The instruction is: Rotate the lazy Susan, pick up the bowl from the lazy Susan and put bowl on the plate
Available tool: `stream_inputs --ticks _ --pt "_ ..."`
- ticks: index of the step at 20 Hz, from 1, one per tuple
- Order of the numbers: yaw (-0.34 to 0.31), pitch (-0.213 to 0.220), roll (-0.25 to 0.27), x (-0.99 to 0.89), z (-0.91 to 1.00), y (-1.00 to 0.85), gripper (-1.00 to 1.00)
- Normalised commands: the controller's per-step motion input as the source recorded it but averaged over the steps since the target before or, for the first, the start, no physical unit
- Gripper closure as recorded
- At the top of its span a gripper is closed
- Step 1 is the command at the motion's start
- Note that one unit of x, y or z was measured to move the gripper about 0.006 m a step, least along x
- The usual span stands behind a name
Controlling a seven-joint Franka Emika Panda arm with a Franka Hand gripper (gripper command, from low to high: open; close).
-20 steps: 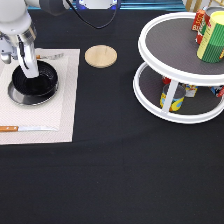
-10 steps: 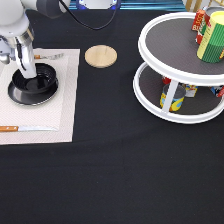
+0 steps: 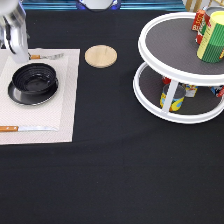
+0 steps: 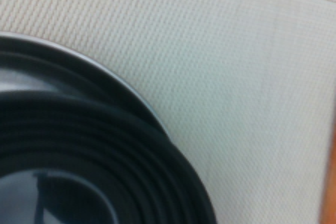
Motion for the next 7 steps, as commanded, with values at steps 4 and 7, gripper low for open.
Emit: stream_inputs --ticks 4,7 --pt "0.000 0.026 -0.011 0.04 0.04 0.01 -1.00" --pt "0.000 0.000 0.000 0.00 0.00 0.00 -1.00"
